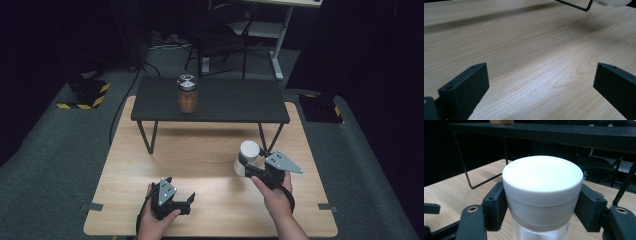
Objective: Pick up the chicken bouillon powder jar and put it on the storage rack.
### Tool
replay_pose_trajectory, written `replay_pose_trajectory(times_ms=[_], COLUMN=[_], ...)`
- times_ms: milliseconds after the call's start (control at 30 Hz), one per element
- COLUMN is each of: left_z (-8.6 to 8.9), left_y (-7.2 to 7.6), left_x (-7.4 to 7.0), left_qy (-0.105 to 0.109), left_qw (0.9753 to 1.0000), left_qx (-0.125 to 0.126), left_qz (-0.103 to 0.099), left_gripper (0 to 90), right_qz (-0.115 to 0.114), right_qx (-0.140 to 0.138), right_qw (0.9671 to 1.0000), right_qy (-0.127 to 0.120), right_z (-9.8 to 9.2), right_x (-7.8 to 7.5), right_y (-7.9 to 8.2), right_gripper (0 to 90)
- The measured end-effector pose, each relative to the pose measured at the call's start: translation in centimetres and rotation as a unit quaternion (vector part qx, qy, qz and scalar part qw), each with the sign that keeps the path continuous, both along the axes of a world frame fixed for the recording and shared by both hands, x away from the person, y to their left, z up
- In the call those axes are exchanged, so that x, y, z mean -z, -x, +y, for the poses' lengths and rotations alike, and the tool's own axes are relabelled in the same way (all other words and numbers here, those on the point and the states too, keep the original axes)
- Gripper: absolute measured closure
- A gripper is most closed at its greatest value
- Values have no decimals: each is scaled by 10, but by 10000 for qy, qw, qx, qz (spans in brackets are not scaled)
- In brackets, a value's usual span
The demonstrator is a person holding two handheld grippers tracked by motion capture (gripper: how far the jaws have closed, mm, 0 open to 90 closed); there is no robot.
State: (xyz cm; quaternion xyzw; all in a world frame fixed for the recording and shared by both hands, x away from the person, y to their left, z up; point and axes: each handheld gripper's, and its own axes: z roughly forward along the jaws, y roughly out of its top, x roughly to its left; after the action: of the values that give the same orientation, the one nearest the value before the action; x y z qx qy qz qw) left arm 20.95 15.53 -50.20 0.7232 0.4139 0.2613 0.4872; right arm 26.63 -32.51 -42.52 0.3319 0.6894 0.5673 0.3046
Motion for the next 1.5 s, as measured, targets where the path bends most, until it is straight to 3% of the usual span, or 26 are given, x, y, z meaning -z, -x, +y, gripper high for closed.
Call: replay_pose_trajectory(times_ms=[533, 833, 1200, 1500], left_z=[0, 0, 1, 2], left_y=[0, 0, 0, 0], left_x=[0, 0, 1, 1], left_qy=[5, 27, 59, 76], left_qw=[10000, 10000, 10000, 10000], left_qx=[-7, -10, -7, 1], left_qz=[0, 7, 9, 17], left_gripper=[4, 4, 4, 4], right_qz=[-216, -457, -461, -410], right_qx=[-100, -137, -156, 25], right_qw=[9997, 9988, 9987, 9989], right_qy=[-108, -52, -125, -216], right_z=[2, 9, 16, 17], right_x=[-28, -58, -86, -108], right_y=[13, 13, 6, -5], right_gripper=[335, 335, 335, 335])
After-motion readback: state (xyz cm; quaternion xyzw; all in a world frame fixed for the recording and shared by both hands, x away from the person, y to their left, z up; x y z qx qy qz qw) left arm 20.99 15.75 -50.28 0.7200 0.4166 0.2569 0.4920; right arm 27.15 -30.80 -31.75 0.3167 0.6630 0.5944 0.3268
